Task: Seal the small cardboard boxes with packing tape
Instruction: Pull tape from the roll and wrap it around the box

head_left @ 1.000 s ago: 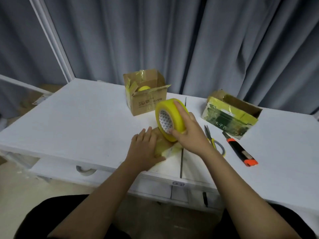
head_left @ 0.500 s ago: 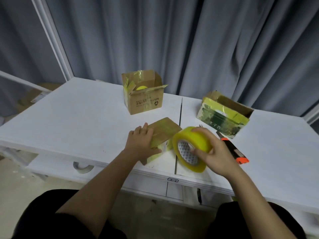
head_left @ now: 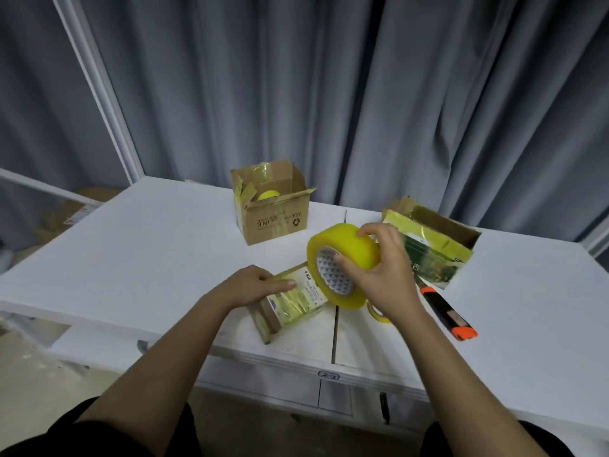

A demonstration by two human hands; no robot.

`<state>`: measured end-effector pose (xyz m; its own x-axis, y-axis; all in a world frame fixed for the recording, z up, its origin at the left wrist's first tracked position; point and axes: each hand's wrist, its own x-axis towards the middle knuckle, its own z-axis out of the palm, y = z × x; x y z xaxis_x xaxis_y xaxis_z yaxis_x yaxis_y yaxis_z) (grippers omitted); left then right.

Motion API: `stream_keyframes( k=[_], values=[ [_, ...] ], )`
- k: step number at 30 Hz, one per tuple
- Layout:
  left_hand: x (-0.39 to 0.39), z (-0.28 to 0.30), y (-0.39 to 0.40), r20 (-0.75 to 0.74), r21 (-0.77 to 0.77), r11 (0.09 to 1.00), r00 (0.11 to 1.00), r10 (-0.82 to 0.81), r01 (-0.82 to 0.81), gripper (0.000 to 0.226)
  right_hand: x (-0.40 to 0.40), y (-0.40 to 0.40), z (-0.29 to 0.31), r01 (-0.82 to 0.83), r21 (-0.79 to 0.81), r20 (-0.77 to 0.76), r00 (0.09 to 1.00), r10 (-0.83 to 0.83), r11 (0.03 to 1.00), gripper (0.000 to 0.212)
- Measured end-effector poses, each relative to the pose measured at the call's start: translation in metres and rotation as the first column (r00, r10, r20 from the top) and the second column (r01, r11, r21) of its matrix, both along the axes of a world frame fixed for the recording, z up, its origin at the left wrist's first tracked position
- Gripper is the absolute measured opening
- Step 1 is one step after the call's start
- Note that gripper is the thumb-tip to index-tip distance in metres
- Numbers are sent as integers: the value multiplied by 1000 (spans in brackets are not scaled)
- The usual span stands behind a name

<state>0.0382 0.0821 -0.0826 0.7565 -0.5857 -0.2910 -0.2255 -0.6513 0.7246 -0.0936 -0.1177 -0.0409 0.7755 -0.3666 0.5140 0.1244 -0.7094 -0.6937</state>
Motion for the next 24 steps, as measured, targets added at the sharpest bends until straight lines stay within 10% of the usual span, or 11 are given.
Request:
stream_keyframes(
  k=[5,10,17,24],
  values=[
    [-18,-6,-19,687,177,974,726,-21,-140,52,34,15,-13,1,-65,-165,986,-12,998,60],
    [-35,-32,-21,811,287,952,556,-180,-111,99,34,4,-15,-108,-2,-246,964,104,994,68],
    [-25,-35,-20,741,472,866,607,-287,-167,104,-6,-7,32,-122,-81,-229,968,101,989,59],
    [-18,-26,-28,627,488,868,727,-279,-88,103,-52,-11,-50,-107,22,-420,901,106,994,61]
  ],
)
